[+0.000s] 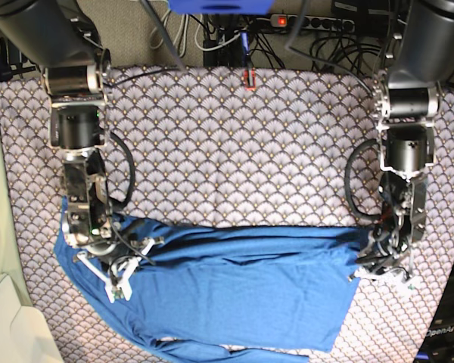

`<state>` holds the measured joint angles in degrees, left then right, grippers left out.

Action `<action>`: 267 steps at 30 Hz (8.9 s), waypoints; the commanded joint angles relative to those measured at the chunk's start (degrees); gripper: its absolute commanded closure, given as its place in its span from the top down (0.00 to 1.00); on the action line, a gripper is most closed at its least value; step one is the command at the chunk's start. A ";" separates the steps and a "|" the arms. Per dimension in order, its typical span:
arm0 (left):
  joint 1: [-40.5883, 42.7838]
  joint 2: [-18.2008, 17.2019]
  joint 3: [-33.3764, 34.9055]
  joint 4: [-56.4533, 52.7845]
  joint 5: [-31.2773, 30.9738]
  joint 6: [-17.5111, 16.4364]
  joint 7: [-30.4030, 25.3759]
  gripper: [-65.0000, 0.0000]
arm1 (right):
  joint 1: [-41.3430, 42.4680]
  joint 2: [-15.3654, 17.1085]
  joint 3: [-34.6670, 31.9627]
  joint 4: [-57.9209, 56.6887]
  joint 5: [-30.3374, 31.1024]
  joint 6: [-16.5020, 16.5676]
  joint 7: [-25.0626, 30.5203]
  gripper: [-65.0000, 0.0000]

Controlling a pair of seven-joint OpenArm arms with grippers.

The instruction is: Fold the T-shirt properly

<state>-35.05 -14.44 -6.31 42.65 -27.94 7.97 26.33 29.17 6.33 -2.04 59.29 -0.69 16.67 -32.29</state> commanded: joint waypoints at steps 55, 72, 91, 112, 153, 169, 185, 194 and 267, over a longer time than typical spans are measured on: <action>12.41 -3.45 3.54 12.16 -3.22 0.08 2.02 0.01 | -8.20 3.74 0.42 14.69 0.29 -0.01 -1.95 0.51; 5.55 -2.31 5.91 3.10 -3.13 0.08 -3.78 0.01 | -8.20 3.83 0.42 14.78 0.29 -0.09 -1.95 0.51; 7.22 -2.93 4.68 14.09 -1.55 0.08 -3.78 0.01 | -10.75 5.85 0.42 14.87 0.29 -0.09 -1.95 0.51; 13.99 4.19 -9.65 14.36 -7.35 -0.27 -5.10 0.75 | -11.01 5.76 0.24 14.87 0.29 -0.09 -1.95 0.51; 5.99 7.01 -9.65 4.69 -7.09 -0.36 -10.46 0.59 | -11.54 6.20 0.33 14.60 0.29 -0.09 -1.95 0.51; 4.32 7.01 -10.00 0.29 -7.70 -0.36 -9.84 0.34 | -11.89 6.99 0.33 14.78 0.29 -0.09 -1.95 0.51; 12.85 4.63 -10.00 16.47 -19.75 0.17 -5.54 0.34 | -11.89 6.73 0.24 14.78 0.29 -0.01 -1.95 0.51; 13.55 4.90 -10.09 15.32 -19.57 0.17 -5.89 0.61 | -11.89 6.64 0.24 14.52 0.29 -0.01 -1.95 0.51; 9.60 6.57 -16.77 5.48 -21.24 -0.36 -10.37 0.64 | -11.89 6.73 0.07 14.34 0.29 -0.01 -1.95 0.52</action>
<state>-23.70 -7.42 -23.16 46.96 -48.51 8.01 16.43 15.68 12.53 -2.07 72.75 -0.69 16.71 -35.48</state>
